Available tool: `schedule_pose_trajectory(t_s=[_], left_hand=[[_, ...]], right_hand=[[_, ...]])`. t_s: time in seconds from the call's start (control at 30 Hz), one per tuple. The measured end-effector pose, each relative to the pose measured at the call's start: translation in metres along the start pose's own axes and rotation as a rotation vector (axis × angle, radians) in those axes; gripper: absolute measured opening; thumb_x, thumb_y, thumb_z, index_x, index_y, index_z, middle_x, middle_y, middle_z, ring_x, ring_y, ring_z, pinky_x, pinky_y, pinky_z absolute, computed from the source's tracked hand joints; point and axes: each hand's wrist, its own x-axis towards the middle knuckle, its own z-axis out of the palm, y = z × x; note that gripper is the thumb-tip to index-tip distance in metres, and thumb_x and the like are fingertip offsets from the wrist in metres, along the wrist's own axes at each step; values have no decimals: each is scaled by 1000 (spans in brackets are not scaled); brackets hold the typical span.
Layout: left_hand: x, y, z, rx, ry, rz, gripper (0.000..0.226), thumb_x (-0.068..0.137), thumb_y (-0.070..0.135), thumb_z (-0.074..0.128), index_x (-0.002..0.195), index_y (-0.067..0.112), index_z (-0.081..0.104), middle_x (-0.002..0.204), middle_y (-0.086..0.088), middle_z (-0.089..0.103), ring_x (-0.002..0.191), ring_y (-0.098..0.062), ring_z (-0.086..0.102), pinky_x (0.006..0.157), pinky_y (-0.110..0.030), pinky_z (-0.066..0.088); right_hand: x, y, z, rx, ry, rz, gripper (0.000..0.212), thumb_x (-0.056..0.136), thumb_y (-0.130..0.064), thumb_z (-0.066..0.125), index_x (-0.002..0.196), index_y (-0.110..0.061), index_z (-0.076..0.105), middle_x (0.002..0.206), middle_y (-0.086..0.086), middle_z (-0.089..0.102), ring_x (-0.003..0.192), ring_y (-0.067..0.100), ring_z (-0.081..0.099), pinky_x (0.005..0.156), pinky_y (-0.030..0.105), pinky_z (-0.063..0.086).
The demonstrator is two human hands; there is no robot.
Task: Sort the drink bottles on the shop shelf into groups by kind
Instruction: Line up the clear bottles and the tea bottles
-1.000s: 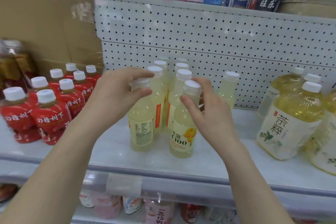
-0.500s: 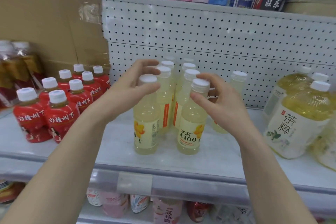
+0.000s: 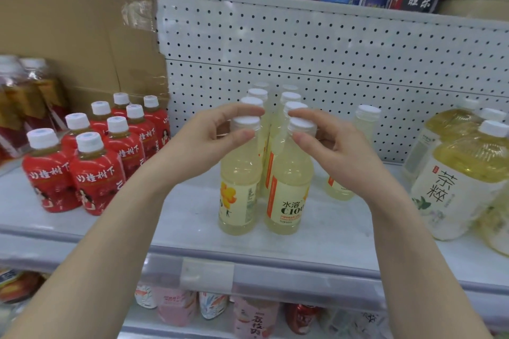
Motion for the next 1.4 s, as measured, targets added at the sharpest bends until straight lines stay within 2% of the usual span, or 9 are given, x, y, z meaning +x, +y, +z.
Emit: schedule_pose_trajectory(t_s=[0.13, 0.3, 0.43, 0.67, 0.83, 1.0, 1.13, 1.23, 1.4], left_hand=[[3, 4, 7, 51, 190, -29, 35, 75, 36, 81, 107, 42, 68, 102, 16, 70, 88, -2, 68, 79, -23, 58], [3, 1, 11, 17, 186, -49, 39, 77, 47, 78, 113, 44, 64, 108, 19, 69, 97, -2, 67, 87, -30, 57], [3, 0, 10, -63, 156, -30, 26, 85, 32, 75, 109, 38, 69, 102, 15, 74, 93, -7, 71, 86, -37, 59], [6, 1, 12, -95, 177, -38, 40, 64, 47, 77, 103, 37, 70, 99, 15, 74, 92, -12, 71, 87, -38, 59], [6, -3, 6, -47, 113, 2, 30, 79, 54, 74, 104, 39, 71, 104, 17, 73, 96, -4, 69, 85, -24, 57], [30, -12, -8, -103, 356, -26, 21, 98, 37, 53, 110, 32, 70, 101, 18, 72, 94, 6, 65, 81, -14, 51], [56, -28, -6, -2, 66, -199, 24, 94, 32, 64, 117, 34, 68, 108, 18, 73, 96, 7, 67, 85, -20, 53], [59, -32, 0, -59, 40, -184, 22, 96, 30, 61, 118, 32, 68, 108, 14, 74, 92, 4, 69, 71, -10, 51], [51, -35, -7, -107, -43, -150, 31, 96, 13, 60, 123, 26, 66, 113, 13, 73, 107, -6, 68, 89, -23, 53]], right_hand=[[0, 3, -1, 14, 5, 11, 35, 97, -30, 65, 131, -37, 64, 92, -25, 64, 87, 15, 64, 68, 14, 44], [-1, 2, 6, 56, 101, 23, 36, 89, -33, 74, 124, -32, 66, 106, -17, 72, 94, 2, 70, 83, 24, 57], [-2, 3, 7, 84, 127, 7, 20, 89, -31, 75, 107, -34, 67, 97, -12, 76, 89, 5, 72, 85, 34, 59], [-3, 2, 6, 138, 48, 2, 28, 84, -35, 77, 110, -34, 67, 97, -13, 76, 92, 10, 73, 87, 42, 59], [1, 0, -6, 227, -17, 32, 27, 89, -42, 64, 113, -28, 70, 100, -11, 76, 95, 9, 72, 84, 23, 56], [35, 13, -15, 51, 180, 58, 25, 104, -34, 52, 124, -30, 66, 109, -12, 70, 100, 4, 66, 82, 17, 53], [63, 22, -15, 24, -52, 171, 29, 96, -39, 65, 124, -35, 68, 112, -11, 72, 100, 4, 68, 79, 15, 48], [66, 23, -12, 92, -130, 159, 22, 97, -37, 63, 119, -36, 68, 109, -2, 75, 97, 9, 68, 78, 11, 49], [59, 25, -18, 169, -199, 114, 23, 102, -27, 57, 121, -29, 69, 113, 4, 74, 98, 6, 68, 82, 10, 49]])
